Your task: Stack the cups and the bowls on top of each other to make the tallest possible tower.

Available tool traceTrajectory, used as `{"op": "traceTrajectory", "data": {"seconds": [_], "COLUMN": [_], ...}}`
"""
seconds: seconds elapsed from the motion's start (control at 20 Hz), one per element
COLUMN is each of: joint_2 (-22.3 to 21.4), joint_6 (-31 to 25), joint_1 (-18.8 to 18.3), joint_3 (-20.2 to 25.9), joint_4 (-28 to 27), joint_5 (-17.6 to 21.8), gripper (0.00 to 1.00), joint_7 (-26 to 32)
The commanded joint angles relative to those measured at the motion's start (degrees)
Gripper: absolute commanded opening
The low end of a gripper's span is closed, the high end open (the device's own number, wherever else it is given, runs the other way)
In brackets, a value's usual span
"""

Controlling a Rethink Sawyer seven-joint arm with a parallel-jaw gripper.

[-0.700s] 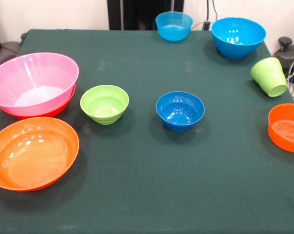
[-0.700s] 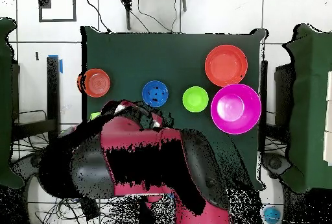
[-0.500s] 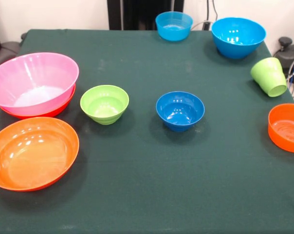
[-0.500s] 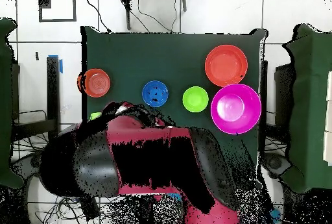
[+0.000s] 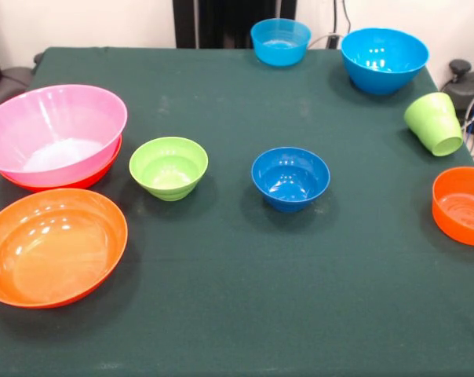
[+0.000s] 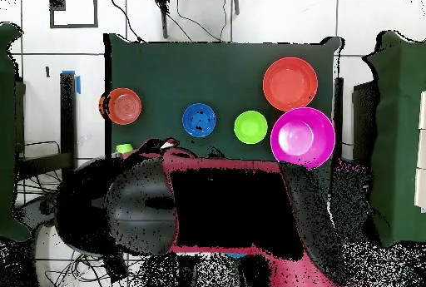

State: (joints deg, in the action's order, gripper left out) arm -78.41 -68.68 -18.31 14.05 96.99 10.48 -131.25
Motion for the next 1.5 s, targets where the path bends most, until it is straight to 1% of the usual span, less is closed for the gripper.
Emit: {"op": "traceTrajectory", "data": {"seconds": [0.05, 0.15, 0.25, 0.45, 0.7, 0.9, 1.15, 1.3, 1.5], "joint_2": [4.37, 4.54, 4.96, 7.12, 10.88, 12.43, 12.69, 12.36, 12.63], "joint_6": [-3.71, -1.86, 0.67, 3.17, 2.82, 4.79, 6.35, 8.49, 11.28], "joint_1": [-0.27, 0.02, 0.82, 2.2, 4.48, 6.07, 6.95, 6.48, 6.27], "joint_3": [5.42, 5.84, 5.98, 6.94, 7.31, 6.22, 4.83, 4.43, 4.06], "joint_4": [-0.38, 0.22, 1.45, 1.16, -1.19, 0.27, 1.96, 4.17, 5.64], "joint_5": [2.98, 3.1, 2.02, 2.46, 4.74, 6.52, 6.59, 5.52, 5.52], "gripper": [1.0, 1.0, 1.0, 1.0, 1.0, 1.0, 1.0, 1.0, 1.0], "joint_7": [15.71, 14.88, 12.15, 8.92, 4.5, 1.7, 1.2, 2.54, 2.49]}}
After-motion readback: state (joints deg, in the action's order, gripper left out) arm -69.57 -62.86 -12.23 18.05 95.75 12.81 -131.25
